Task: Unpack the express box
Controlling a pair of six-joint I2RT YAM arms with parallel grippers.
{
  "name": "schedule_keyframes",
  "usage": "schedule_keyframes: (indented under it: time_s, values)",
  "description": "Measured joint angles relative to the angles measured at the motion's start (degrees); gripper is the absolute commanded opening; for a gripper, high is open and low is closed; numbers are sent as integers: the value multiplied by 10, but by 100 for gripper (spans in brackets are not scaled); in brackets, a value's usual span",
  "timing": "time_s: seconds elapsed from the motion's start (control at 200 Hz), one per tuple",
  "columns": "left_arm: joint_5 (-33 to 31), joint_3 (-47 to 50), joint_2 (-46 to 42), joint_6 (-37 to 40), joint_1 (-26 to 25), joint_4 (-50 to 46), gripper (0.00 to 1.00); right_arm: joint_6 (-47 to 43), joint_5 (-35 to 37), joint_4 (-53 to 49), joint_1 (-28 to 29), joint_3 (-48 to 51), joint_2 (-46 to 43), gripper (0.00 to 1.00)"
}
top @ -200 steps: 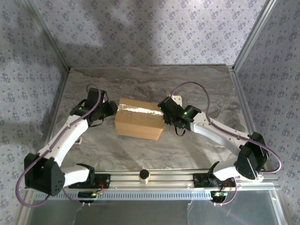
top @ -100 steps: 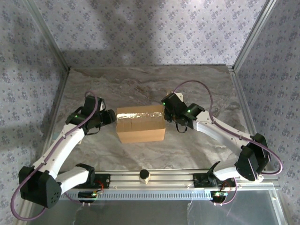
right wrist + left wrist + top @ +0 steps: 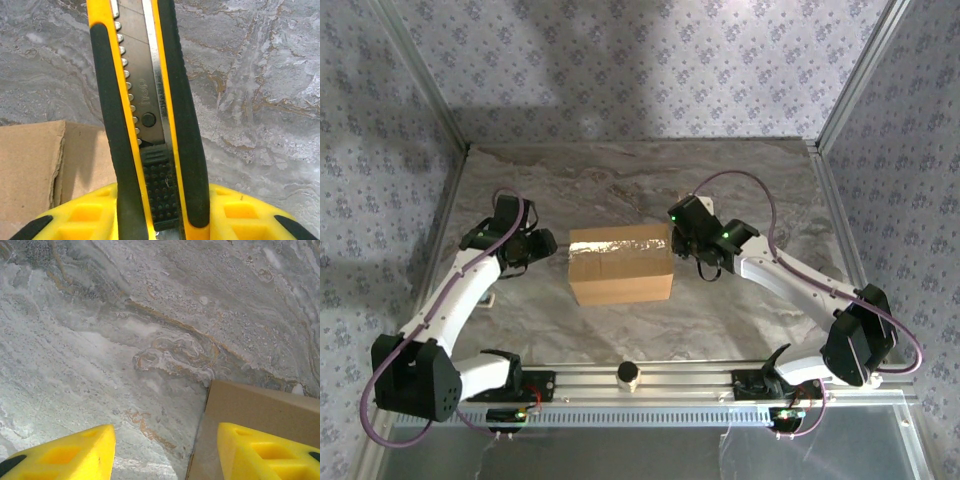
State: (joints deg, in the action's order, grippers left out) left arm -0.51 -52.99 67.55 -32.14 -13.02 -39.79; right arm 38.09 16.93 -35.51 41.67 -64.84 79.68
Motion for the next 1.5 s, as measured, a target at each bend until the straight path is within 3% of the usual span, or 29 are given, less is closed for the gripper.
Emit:
schedule_keyframes:
  time_s: [0.355, 0.515, 0.77, 1.084, 1.499]
  values:
    - [38, 2, -137, 12, -27, -138, 57, -35, -45, 28, -61, -43, 43, 0]
    - [48, 5, -183, -3, -76, -197, 56, -50, -63, 42, -79, -87, 74, 0]
    - [71, 2, -161, -24, -161, -235, 55, -62, -89, 45, -87, -121, 106, 0]
    - [117, 13, -148, -76, -225, -156, 54, -63, -103, 45, -95, -129, 118, 0]
    - [72, 0, -23, -97, -226, -33, 54, -62, -109, 51, -96, -118, 117, 0]
